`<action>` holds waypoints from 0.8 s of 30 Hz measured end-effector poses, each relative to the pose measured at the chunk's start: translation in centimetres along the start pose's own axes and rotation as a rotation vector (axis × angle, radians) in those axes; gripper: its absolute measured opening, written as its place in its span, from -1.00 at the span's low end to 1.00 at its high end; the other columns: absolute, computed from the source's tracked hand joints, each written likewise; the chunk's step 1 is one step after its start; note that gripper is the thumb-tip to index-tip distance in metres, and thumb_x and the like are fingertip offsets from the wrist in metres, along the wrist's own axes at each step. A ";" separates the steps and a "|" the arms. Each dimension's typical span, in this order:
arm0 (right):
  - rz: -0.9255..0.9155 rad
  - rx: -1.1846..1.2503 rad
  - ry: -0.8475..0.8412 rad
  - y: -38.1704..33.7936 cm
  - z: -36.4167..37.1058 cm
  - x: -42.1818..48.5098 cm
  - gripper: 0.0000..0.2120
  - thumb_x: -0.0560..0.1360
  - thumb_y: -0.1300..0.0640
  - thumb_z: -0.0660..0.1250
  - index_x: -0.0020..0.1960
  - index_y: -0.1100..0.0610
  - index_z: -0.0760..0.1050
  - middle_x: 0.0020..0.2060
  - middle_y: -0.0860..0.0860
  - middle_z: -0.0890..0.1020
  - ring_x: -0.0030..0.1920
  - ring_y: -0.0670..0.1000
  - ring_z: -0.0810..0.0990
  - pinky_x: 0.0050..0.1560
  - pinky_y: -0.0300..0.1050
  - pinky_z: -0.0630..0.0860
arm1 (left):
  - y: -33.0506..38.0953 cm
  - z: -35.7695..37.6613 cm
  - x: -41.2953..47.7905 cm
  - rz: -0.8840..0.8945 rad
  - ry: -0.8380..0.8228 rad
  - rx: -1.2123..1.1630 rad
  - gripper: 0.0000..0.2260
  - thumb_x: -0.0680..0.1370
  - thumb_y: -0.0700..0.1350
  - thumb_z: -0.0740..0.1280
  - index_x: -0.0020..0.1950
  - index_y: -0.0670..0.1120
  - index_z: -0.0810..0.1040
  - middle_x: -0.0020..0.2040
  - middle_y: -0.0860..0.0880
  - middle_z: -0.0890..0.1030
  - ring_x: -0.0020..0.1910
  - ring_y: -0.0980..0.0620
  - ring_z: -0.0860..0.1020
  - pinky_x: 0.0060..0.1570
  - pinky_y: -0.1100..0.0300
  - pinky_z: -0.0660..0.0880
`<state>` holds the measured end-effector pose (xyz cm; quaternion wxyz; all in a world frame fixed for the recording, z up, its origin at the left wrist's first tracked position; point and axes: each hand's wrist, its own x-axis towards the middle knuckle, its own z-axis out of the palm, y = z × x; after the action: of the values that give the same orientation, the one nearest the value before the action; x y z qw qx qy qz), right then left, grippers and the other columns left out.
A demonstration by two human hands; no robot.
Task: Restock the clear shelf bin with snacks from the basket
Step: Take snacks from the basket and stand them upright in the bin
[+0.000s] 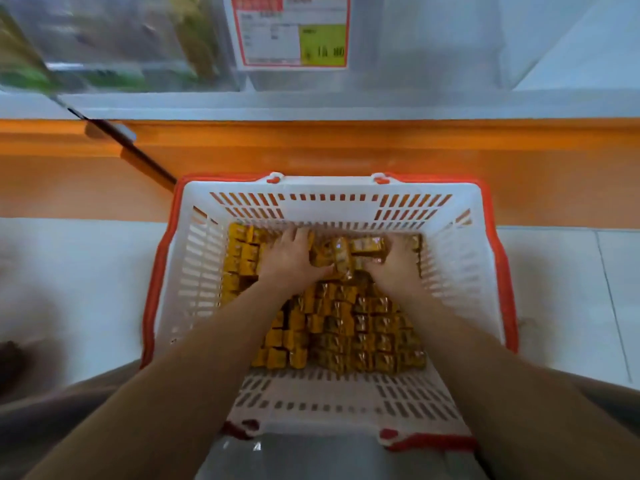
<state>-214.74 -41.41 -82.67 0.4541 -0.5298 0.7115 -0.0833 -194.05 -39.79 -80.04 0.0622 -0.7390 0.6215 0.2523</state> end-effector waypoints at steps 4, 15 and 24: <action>0.042 0.008 0.028 1.0 2.2 0.1 -0.34 0.49 -0.23 0.38 0.47 0.01 0.26 0.36 0.12 0.47 0.29 0.20 0.50 0.21 0.07 0.46 | -1.7 1.5 0.5 0.088 0.071 0.094 -0.20 0.35 0.34 0.52 0.47 0.09 0.31 0.50 -0.04 0.39 0.45 -0.15 0.43 0.38 -0.15 0.39; -0.059 0.057 -0.114 -2.2 3.2 0.8 -0.30 0.40 -0.42 0.30 0.44 -0.14 0.33 0.38 -0.11 0.48 0.26 -0.01 0.52 -0.02 -0.12 0.40 | -1.8 -0.3 1.2 0.264 0.043 -0.010 -0.48 0.49 0.16 0.49 0.41 0.09 0.47 0.44 -0.01 0.53 0.42 -0.10 0.46 0.42 -0.08 0.40; -0.028 0.298 -0.125 -1.3 2.7 1.4 -0.45 0.42 -0.17 0.45 0.38 -0.13 0.50 0.33 -0.15 0.51 0.29 -0.09 0.45 0.19 -0.13 0.41 | -0.9 -1.4 1.7 0.209 0.053 -0.167 -0.52 0.51 0.10 0.50 0.41 0.10 0.54 0.42 0.02 0.56 0.42 -0.07 0.48 0.34 -0.03 0.48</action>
<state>-211.95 -42.19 -84.23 0.5696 -0.4705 0.6544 -0.1610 -192.64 -41.66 -79.76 -0.0428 -0.6793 0.6734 0.2885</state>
